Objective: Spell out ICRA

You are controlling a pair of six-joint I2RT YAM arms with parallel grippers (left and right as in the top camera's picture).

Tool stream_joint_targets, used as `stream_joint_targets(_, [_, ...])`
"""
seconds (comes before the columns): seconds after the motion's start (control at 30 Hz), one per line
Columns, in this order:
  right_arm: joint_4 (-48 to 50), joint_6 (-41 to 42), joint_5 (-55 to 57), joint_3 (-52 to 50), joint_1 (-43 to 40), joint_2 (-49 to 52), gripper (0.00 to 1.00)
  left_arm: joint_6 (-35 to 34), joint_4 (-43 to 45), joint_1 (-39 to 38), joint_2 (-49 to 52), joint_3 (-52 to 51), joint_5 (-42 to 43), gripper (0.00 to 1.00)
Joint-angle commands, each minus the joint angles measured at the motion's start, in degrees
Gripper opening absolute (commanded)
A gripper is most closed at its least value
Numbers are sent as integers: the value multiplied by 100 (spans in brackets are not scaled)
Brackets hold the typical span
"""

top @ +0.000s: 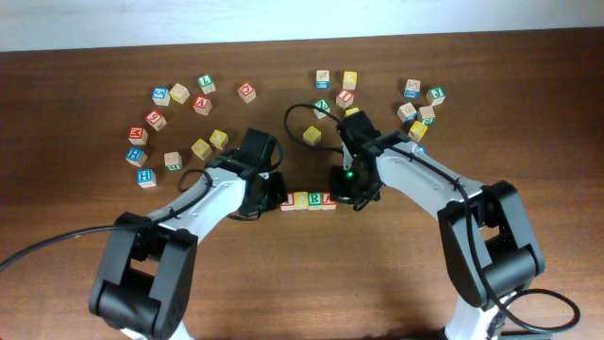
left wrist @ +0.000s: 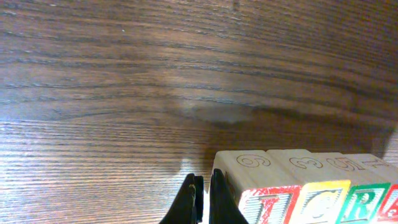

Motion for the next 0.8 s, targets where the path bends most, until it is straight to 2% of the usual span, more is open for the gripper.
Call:
stream_joint_targets(0.0, [90,26,-282,-52,293,-44,4,96,42,-219,68,-31,271,0])
stream_joint_targets(0.27, [-190,59,-278,-13,136,-46,4,365,-210,-195,59,46,256,0])
stream_joint_targets(0.4, [-487,-118,-122,201,-26,-46,4,363,-763,-24,-37,337,-348,0])
stream_joint_targets(0.5, [-981,-264,63,603,-103,-46,4,365,-955,116,-151,557,-466,0])
stream_joint_targets(0.6, [-1163,-306,63,772,-111,-46,4,361,-901,160,-236,715,-459,0])
stream_joint_targets(0.77, [-1067,-299,323,772,-151,-46,4,354,-52,157,-236,739,-457,0])
